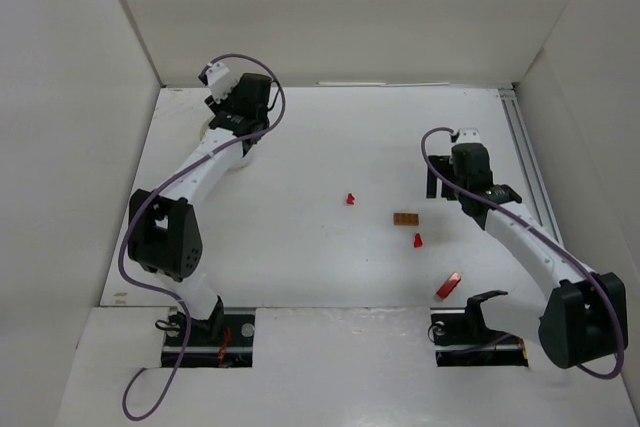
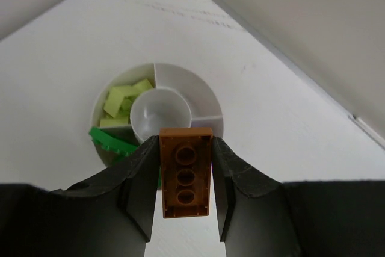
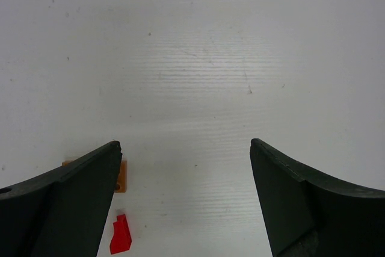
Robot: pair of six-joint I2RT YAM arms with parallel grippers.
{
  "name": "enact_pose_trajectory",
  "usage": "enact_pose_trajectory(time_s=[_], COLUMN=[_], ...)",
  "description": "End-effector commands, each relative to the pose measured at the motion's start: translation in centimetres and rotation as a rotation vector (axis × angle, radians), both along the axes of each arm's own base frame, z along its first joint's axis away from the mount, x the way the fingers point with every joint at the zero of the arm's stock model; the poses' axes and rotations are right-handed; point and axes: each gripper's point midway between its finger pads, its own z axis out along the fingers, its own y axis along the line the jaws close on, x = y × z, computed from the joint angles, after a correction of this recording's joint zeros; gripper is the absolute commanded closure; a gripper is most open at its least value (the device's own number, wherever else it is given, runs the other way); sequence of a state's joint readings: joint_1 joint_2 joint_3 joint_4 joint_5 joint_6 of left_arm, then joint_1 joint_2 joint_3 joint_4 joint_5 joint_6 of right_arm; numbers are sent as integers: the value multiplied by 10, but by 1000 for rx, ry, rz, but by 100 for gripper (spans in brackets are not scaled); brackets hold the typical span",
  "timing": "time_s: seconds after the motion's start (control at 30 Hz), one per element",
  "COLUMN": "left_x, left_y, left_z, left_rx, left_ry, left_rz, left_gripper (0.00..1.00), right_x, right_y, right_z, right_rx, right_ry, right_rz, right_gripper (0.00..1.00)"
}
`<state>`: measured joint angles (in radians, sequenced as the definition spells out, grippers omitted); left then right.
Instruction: Sort the legos into containers by color
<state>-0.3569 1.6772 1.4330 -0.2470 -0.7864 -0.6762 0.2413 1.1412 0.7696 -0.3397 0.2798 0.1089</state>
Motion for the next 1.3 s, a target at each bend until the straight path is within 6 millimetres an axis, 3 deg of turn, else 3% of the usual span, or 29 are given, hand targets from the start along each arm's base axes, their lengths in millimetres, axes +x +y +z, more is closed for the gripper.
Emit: enact_pose_trajectory(time_s=[0.0,0.2,0.43,0.57,0.63,1.0,1.27], left_x=[6,5,30,39,43,52,53], left_y=[22,52,73,70,69,75,75], left_z=[41,37,21,13,-1,-21,-33], left_rx=[55,137,135,136,149,169,175], left_ry=[-142,-210,-180,-181,-153,-127,-91], left_rz=[102,301,315,300,297,349,357], left_gripper=[79,77,75,75,75,74,62], right_x=[26,40,45,47,47,46,44], right_y=[3,8,6,3,3,-4,-6], right_z=[24,19,17,21,21,19,22], right_rx=[11,6,3,5,5,3,-3], right_ry=[-80,-63,-53,-62,-62,-53,-55], right_rz=[1,14,5,-5,-5,-23,-30], right_gripper=[8,8,8,8,8,8,8])
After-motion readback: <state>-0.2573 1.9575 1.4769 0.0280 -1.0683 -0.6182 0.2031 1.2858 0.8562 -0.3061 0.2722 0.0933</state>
